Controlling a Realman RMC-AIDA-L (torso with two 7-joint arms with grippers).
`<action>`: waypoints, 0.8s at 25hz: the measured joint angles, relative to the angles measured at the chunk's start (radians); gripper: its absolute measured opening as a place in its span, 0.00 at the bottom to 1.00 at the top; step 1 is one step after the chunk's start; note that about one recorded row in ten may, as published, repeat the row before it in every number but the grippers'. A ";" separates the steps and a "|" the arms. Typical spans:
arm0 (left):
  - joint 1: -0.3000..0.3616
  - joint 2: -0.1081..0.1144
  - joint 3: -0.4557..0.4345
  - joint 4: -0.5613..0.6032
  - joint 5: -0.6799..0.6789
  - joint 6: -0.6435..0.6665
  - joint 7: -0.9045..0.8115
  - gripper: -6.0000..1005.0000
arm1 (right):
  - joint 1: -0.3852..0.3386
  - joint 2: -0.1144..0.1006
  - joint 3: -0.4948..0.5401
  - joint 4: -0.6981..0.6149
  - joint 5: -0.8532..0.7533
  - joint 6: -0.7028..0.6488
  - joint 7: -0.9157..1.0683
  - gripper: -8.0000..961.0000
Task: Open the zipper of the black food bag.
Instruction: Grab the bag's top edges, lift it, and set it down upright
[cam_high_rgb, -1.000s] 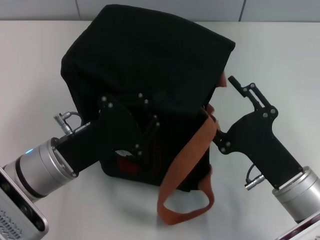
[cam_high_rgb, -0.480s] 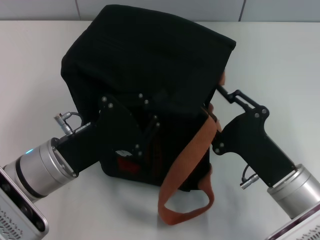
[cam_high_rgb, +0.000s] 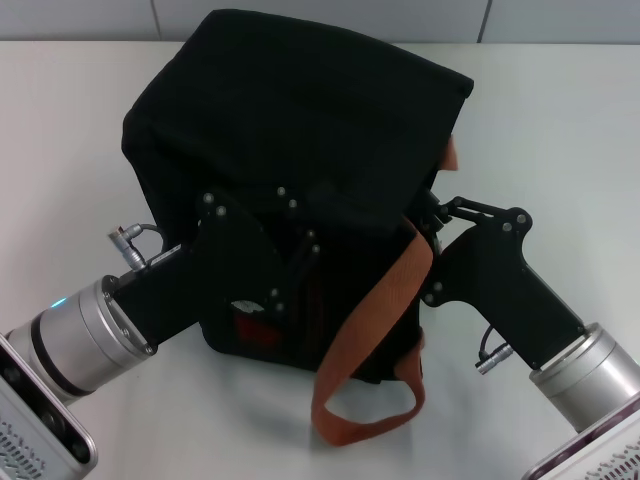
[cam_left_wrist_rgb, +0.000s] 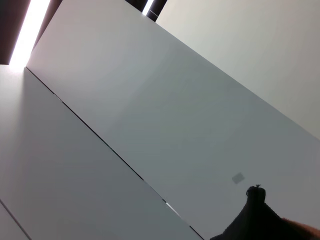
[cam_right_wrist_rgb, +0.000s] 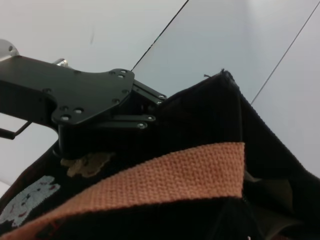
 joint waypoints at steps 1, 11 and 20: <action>0.000 0.000 0.000 0.000 0.000 0.000 0.000 0.09 | 0.001 0.000 0.000 0.001 0.000 0.000 0.000 0.18; 0.003 0.000 -0.004 0.000 0.000 0.002 0.000 0.09 | -0.027 0.000 -0.003 -0.006 0.007 0.073 -0.001 0.01; 0.000 0.001 -0.006 0.000 -0.010 -0.001 -0.009 0.09 | -0.129 0.000 -0.008 -0.037 0.006 0.167 -0.014 0.02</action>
